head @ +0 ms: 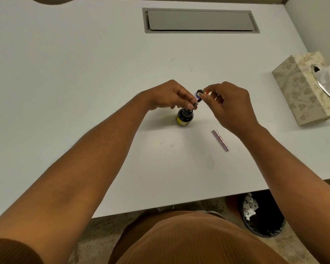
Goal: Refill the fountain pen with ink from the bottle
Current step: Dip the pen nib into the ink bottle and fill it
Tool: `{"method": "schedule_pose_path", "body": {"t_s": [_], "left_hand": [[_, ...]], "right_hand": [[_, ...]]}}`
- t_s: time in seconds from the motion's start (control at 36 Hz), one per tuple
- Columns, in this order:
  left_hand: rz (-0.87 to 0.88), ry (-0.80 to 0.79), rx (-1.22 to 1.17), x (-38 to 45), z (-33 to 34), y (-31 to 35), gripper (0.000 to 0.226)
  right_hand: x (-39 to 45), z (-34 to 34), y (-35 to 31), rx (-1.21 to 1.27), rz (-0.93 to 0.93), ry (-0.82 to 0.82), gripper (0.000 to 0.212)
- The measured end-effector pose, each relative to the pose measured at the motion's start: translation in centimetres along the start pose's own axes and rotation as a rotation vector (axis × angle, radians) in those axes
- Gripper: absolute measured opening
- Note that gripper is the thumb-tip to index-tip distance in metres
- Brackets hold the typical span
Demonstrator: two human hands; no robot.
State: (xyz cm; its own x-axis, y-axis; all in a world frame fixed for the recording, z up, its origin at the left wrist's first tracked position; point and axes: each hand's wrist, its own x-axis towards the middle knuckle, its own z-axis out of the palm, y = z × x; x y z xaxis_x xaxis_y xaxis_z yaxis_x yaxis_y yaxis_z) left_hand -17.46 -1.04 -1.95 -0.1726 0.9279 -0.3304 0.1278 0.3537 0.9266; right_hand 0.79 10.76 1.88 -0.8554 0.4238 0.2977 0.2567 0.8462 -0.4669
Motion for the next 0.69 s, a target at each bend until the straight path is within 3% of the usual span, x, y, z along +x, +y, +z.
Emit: {"method": "schedule_pose_path", "body": {"t_s": [0.69], "left_hand": [[-0.025,-0.002,-0.019,-0.17,-0.08,0.04,0.016]], "right_hand": [[0.41,0.69,0.0,0.009,0.035,0.009,0.021]]}}
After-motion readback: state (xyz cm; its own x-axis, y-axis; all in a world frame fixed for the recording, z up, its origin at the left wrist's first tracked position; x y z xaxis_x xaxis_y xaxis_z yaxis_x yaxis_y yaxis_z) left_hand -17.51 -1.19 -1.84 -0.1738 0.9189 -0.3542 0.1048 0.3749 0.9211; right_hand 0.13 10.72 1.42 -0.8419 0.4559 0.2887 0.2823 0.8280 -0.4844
